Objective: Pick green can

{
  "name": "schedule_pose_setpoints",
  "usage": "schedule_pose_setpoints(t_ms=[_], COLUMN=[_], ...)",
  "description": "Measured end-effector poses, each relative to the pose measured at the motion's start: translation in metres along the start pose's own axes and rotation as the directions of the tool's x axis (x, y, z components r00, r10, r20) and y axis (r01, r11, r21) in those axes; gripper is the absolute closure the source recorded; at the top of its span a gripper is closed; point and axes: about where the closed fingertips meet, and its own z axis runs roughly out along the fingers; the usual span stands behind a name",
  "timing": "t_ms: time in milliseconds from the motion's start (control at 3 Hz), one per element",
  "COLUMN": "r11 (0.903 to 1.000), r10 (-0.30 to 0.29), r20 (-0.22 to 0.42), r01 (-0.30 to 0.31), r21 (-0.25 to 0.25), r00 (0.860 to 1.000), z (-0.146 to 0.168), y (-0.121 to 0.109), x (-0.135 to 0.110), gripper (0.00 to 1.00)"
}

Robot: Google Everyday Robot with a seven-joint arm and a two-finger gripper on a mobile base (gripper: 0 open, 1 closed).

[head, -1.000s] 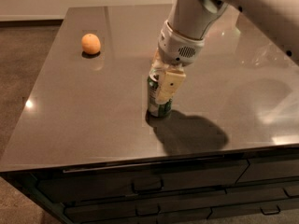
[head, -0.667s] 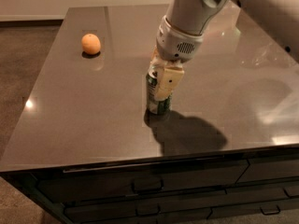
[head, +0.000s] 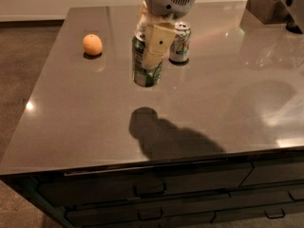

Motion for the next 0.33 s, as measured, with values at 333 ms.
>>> schedule_pose_setpoints(t_ms=[333], r11=[0.9996], r10=[-0.003], r20=[0.014], r01=[0.002], r21=[0.028], r00=[1.0], z=[0.0002], y=[-0.007], x=[-0.0045], gripper=[1.0])
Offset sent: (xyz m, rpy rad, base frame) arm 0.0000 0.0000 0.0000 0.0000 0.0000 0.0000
